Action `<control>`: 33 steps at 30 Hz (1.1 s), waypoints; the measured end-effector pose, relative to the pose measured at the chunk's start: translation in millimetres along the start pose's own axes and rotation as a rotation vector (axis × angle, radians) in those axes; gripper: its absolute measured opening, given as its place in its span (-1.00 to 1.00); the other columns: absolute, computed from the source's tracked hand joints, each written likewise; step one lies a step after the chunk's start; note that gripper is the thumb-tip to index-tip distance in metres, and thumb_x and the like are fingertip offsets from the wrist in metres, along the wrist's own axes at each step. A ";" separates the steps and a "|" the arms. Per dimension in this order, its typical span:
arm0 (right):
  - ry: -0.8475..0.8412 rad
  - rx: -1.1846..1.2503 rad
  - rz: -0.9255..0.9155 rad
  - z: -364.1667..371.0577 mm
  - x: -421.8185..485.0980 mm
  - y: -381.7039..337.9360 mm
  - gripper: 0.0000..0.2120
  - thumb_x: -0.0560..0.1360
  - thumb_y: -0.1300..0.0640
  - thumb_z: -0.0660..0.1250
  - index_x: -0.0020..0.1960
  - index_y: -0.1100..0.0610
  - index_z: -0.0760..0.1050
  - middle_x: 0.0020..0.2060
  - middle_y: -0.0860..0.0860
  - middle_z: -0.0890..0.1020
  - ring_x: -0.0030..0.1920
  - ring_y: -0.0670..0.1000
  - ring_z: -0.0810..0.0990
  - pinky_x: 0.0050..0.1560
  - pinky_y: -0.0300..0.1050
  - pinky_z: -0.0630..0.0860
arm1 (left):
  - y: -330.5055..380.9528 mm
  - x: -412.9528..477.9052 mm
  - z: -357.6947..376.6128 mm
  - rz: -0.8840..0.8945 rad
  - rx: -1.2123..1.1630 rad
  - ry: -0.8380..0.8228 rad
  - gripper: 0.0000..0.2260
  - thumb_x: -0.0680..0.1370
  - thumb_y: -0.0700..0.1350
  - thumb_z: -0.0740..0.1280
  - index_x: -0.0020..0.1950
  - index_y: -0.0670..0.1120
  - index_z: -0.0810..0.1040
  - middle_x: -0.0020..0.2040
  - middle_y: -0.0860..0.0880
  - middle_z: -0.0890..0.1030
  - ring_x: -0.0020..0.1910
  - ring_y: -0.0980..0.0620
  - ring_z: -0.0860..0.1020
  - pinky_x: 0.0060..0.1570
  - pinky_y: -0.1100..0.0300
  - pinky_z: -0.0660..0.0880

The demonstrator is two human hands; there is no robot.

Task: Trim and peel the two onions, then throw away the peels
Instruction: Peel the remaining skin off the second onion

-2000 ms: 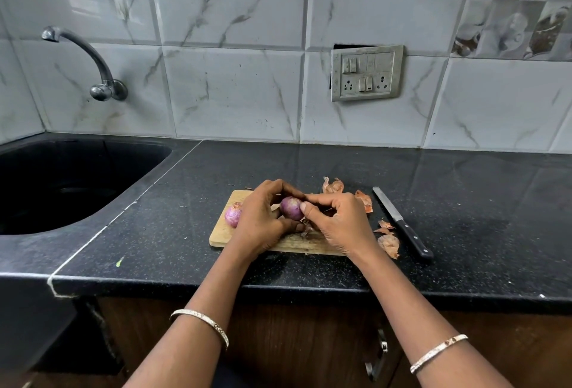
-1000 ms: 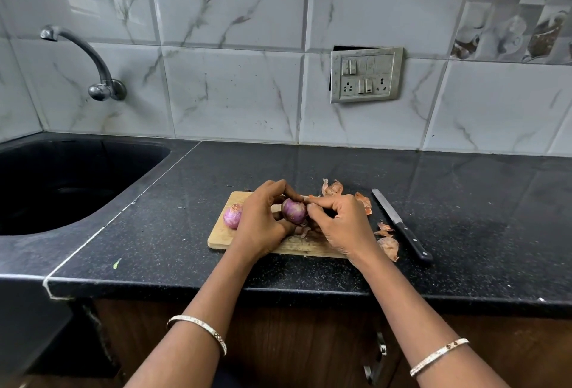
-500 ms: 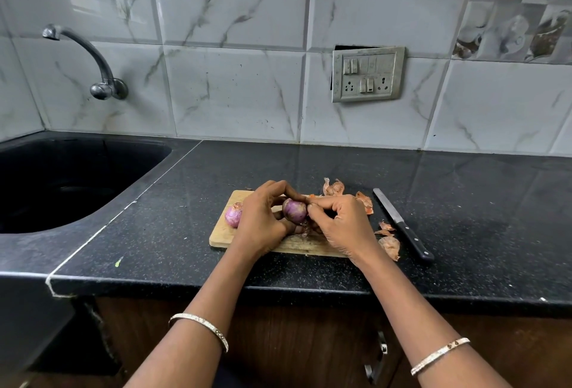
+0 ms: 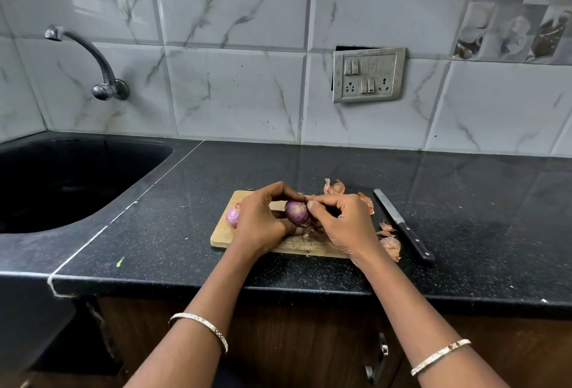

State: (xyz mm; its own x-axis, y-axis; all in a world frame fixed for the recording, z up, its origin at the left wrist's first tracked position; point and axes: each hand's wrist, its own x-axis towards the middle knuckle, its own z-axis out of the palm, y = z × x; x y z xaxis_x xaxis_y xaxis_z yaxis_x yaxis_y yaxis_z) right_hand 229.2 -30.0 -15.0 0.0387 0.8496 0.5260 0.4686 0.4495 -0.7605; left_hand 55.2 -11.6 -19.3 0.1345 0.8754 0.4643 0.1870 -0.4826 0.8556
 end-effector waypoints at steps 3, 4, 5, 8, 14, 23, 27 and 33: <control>-0.012 0.052 -0.001 -0.6 -1.2 -3.7 -0.86 0.48 0.03 0.52 0.01 0.03 0.74 -0.18 -0.14 0.75 -0.12 -0.26 0.67 -0.11 -0.42 0.48 | 1.4 -1.0 -0.9 0.015 0.024 -0.010 -0.55 0.18 -0.46 0.60 -0.07 -0.05 0.67 -0.05 0.04 0.73 -0.08 0.02 0.71 -0.14 0.10 0.68; -0.016 0.055 0.001 -0.7 -1.1 -4.3 -0.85 0.47 0.02 0.52 0.01 0.03 0.74 -0.18 -0.14 0.75 -0.13 -0.26 0.67 -0.11 -0.42 0.49 | 2.0 -1.1 -0.8 0.018 0.025 -0.013 -0.56 0.19 -0.47 0.59 -0.07 -0.06 0.67 -0.06 0.04 0.73 -0.08 0.03 0.71 -0.14 0.11 0.68; -0.020 0.054 0.006 -0.5 -0.6 -4.5 -0.85 0.47 0.03 0.52 0.01 0.02 0.74 -0.18 -0.14 0.75 -0.13 -0.26 0.68 -0.11 -0.40 0.50 | 2.8 -1.5 -0.7 0.020 0.022 -0.017 -0.56 0.20 -0.48 0.58 -0.06 -0.08 0.67 -0.06 0.03 0.73 -0.08 0.03 0.71 -0.15 0.12 0.68; -0.019 0.058 0.040 0.0 1.1 -1.9 -0.90 0.51 0.09 0.48 0.01 0.01 0.74 -0.21 -0.15 0.75 -0.17 -0.21 0.69 -0.08 -0.22 0.59 | 2.6 -1.4 -0.1 0.020 0.016 -0.010 -0.55 0.20 -0.51 0.56 -0.05 -0.10 0.68 -0.05 0.01 0.73 -0.07 0.03 0.72 -0.15 0.15 0.66; 0.008 -0.026 0.019 -0.9 1.2 0.2 -0.80 0.51 0.23 0.41 0.04 0.02 0.74 -0.13 -0.18 0.73 -0.03 -0.28 0.66 -0.01 -0.39 0.51 | 4.1 -1.7 0.7 0.013 0.063 0.010 -0.53 0.15 -0.33 0.69 -0.06 0.00 0.63 -0.06 0.06 0.72 -0.03 0.12 0.69 -0.06 0.05 0.68; -0.017 0.010 0.010 -0.7 1.2 -1.6 -0.85 0.48 0.06 0.52 0.04 0.01 0.74 -0.15 -0.14 0.75 -0.11 -0.25 0.68 -0.11 -0.36 0.51 | 6.3 -2.7 -0.3 -0.008 0.177 -0.002 -0.53 0.18 -0.16 0.72 -0.07 0.04 0.55 -0.05 0.11 0.70 -0.09 0.16 0.69 -0.06 0.00 0.66; -0.009 0.004 0.056 -1.5 1.4 -0.3 -0.84 0.51 0.14 0.44 0.04 0.02 0.74 -0.14 -0.12 0.75 -0.11 -0.16 0.70 0.00 -0.10 0.64 | 8.8 -3.8 1.0 -0.010 0.196 -0.006 -0.53 0.19 -0.17 0.72 -0.05 -0.02 0.54 -0.03 0.11 0.68 -0.11 0.15 0.69 -0.12 0.01 0.67; -0.003 0.025 0.043 -3.2 0.9 0.1 -0.80 0.49 0.19 0.42 0.06 0.03 0.74 -0.10 -0.11 0.76 -0.08 -0.18 0.70 0.03 -0.13 0.64 | 4.6 -2.8 1.5 -0.046 0.157 0.006 -0.51 0.23 -0.11 0.71 0.01 -0.06 0.52 0.01 0.05 0.67 -0.11 0.10 0.72 -0.11 0.01 0.69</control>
State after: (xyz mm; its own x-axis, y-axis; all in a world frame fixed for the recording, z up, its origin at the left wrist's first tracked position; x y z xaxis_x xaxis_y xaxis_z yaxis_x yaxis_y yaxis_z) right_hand 232.1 -30.1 -13.4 0.0554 0.8689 0.4919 0.4448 0.4196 -0.7913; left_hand 57.2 -16.4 -17.0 0.1170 0.8967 0.4269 0.3428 -0.4399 0.8300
